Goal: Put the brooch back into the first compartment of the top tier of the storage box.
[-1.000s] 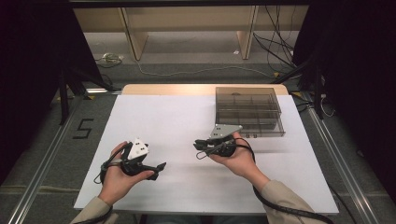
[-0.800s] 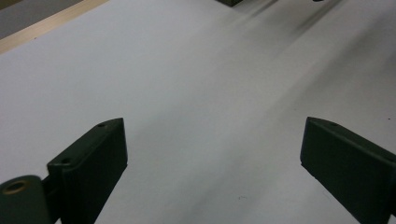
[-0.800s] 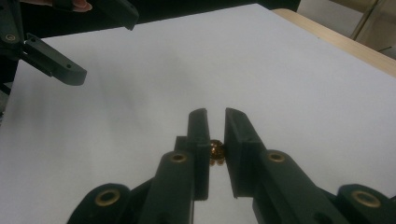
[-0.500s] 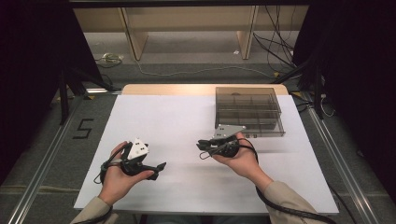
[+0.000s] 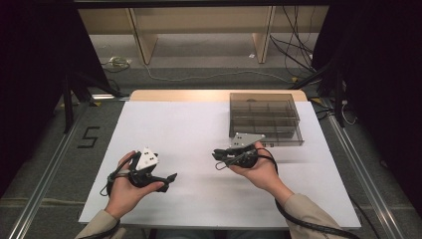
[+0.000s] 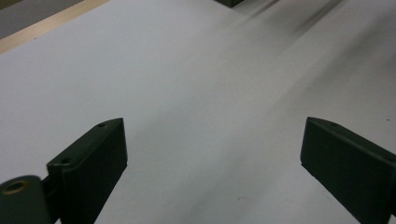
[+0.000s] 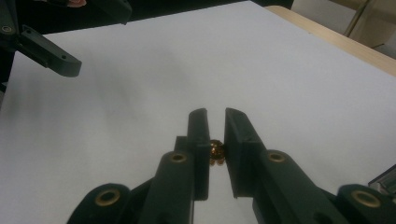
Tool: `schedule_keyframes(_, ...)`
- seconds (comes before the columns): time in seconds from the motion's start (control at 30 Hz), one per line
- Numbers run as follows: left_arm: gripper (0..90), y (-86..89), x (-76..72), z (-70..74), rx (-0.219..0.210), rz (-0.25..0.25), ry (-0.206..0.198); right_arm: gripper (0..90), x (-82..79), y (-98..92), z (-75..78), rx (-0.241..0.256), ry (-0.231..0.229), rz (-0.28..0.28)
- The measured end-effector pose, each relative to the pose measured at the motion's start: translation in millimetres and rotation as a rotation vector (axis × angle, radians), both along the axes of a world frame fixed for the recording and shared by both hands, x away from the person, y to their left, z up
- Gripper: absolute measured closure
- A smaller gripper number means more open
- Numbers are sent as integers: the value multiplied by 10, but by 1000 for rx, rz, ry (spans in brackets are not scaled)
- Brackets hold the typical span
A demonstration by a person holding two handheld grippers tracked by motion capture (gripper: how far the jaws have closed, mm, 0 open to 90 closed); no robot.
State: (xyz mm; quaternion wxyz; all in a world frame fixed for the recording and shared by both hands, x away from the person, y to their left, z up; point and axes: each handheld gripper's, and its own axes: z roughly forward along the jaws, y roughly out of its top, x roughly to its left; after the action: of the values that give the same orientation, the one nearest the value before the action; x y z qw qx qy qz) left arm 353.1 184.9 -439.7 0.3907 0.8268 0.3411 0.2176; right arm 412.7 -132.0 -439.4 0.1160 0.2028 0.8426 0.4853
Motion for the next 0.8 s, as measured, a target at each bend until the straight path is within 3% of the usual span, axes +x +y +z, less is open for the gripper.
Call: schedule_keyframes(0.8, 72, -4, 2, -4, 1, 2, 1, 817, -15, -116, 16, 5, 1, -22)
